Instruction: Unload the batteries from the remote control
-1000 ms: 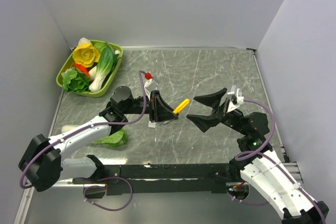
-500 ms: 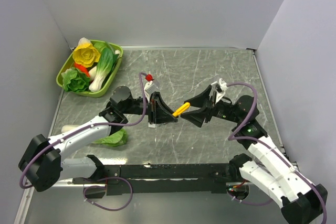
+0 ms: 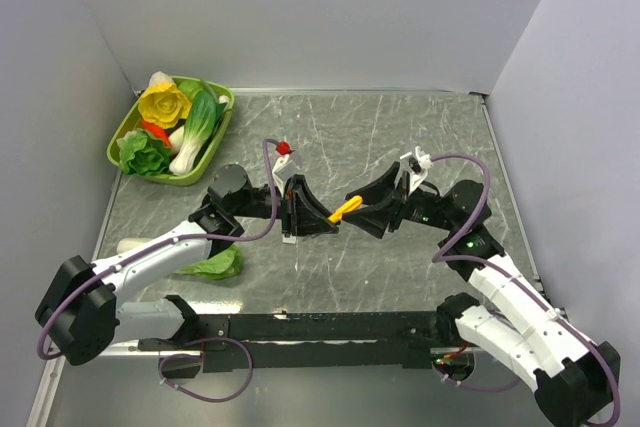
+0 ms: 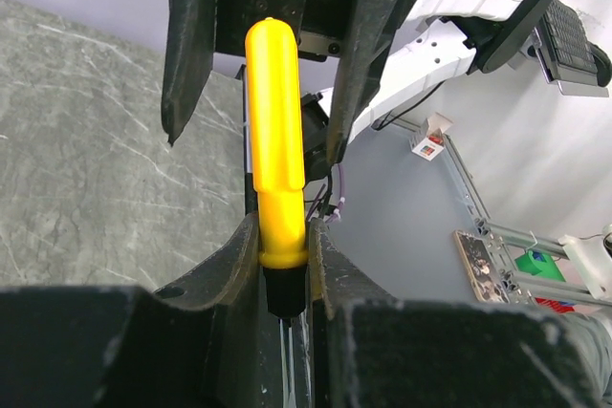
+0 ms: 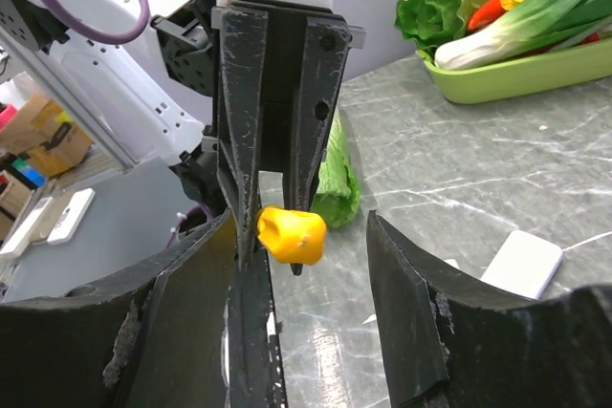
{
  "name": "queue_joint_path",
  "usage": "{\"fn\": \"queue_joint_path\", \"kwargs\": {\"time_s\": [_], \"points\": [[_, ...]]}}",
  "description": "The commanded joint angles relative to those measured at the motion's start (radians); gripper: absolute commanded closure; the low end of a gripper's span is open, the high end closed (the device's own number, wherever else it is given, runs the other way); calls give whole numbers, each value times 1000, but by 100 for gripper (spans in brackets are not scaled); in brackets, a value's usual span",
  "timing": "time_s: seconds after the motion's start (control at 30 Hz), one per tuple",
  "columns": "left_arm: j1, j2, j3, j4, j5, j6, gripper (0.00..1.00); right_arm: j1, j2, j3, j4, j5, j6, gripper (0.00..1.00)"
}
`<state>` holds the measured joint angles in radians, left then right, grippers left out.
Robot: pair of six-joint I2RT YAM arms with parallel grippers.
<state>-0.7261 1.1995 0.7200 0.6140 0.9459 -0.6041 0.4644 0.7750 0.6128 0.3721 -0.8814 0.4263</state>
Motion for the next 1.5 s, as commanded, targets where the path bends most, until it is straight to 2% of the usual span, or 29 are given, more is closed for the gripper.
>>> {"fn": "queue_joint_path", "kwargs": {"time_s": [0.0,0.63,0.7,0.73,0.77,0.8,0.83,0.87,0.9,0.97,1.0,1.1,1.17,1.23,1.37,1.47], "points": [[-4,0,15,84,37,-6,99,3,7,-10,93,-17,26,37],[-4,12,18,93,40,-6,99,22,50,-10,183,-40,91,44],[-4,12,18,98,40,-10,99,25,55,-8,182,-44,91,50],[-4,14,16,96,40,-10,99,28,55,-13,185,-44,91,58],[-4,14,19,90,33,-11,99,26,53,-18,214,-53,98,81],[-4,14,22,79,21,-13,98,26,52,-24,229,-59,104,92],[-1,9,28,51,-8,-13,90,26,49,-33,238,-59,112,100],[-2,5,38,-42,-78,16,75,26,37,-39,238,-42,108,100],[-3,-1,56,-93,-117,33,48,28,24,-47,232,-33,95,100],[-1,-35,61,-190,-186,59,38,28,-24,-57,197,2,23,100],[1,-52,61,-221,-281,61,34,26,-45,-61,136,83,-7,100],[28,-116,55,-317,-438,23,28,26,-106,-71,59,175,-121,100],[65,-155,55,-364,-516,-21,27,28,-131,-87,59,220,-181,100],[102,-153,78,-474,-666,-52,24,29,-138,-133,102,304,-219,100],[143,-55,162,-664,-913,-77,27,39,-83,-197,153,423,-247,100],[171,66,226,-709,-943,-62,27,77,-57,-217,155,508,-277,100]]}}
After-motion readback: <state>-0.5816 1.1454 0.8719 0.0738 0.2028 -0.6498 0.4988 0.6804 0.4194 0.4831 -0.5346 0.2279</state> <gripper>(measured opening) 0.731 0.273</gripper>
